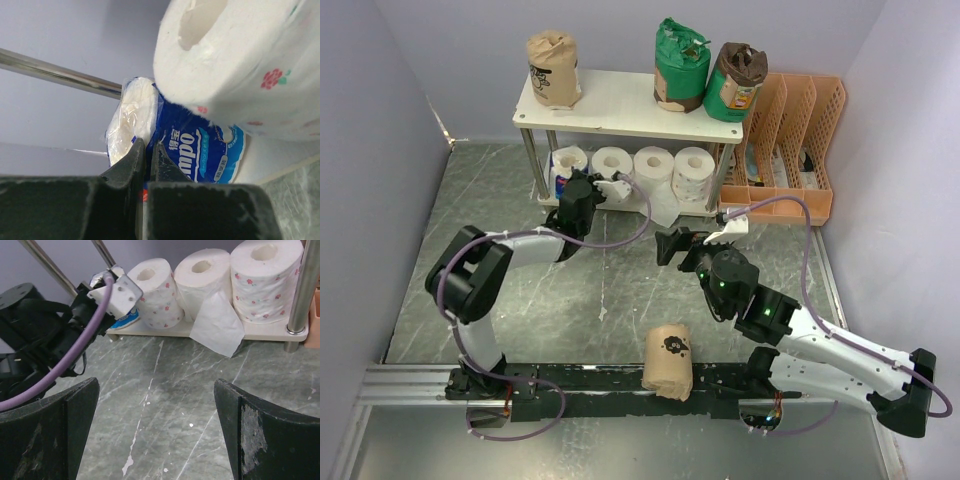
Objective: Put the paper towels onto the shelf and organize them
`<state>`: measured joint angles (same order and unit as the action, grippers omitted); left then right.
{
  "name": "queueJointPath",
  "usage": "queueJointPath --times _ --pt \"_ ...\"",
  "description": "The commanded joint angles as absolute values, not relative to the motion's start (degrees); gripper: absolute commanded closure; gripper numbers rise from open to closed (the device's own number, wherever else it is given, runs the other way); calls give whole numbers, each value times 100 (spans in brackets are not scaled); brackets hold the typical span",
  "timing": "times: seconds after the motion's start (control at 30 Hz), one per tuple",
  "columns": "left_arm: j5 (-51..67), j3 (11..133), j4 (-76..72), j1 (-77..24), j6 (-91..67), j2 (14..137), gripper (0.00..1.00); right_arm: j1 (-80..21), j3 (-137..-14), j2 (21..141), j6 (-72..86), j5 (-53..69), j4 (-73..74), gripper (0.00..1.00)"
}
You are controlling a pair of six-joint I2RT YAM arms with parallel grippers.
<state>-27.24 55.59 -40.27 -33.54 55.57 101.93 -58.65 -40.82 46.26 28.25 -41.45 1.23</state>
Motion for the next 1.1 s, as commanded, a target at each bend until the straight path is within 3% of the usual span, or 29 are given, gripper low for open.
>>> queueJointPath --times 0.0,0.07,0.13,0.17,0.23,0.5,0.7,0.8,0.93,1.0,1.07 --pt "-3018 6180 -4504 -3335 5685 10474 89 -5836 -4253 4621 2870 -4296 184 2" --pt "-3014 6272 -4208 -3335 5496 10439 75 -5836 -4237 4610 2856 -4355 176 1" --pt "-2972 6277 -4044 -3333 5253 10281 49 -5843 -4221 4594 2874 -4418 189 0" --pt "-3015 6326 -3929 -3339 5133 10192 43 -5841 -4207 4595 2850 -4424 170 0" --pt "-3096 6543 -3499 -3340 4841 9982 2 -5836 -4192 4608 2786 -4357 93 0" --pt "-2405 7059 -812 -3344 3456 8288 3 -5836 -4370 4415 2817 -4692 285 0" --pt "1387 7565 3106 -3355 2939 7798 7 -5838 -4558 3542 3492 -6193 952 0" --pt "3263 7807 4451 -3408 3062 8144 9 -5836 -5055 3555 4657 -7238 2520 0" --pt "4898 7801 5220 -3487 3123 8716 11 -5840 -5692 3805 7924 -8125 5852 0" --pt "5586 7619 5130 -3570 3039 8863 1 -5844 -5707 3821 9857 -8320 7318 0" --pt "5872 7571 5048 -3736 2986 9046 0 -5856 -5689 3701 10142 -8379 7684 0"
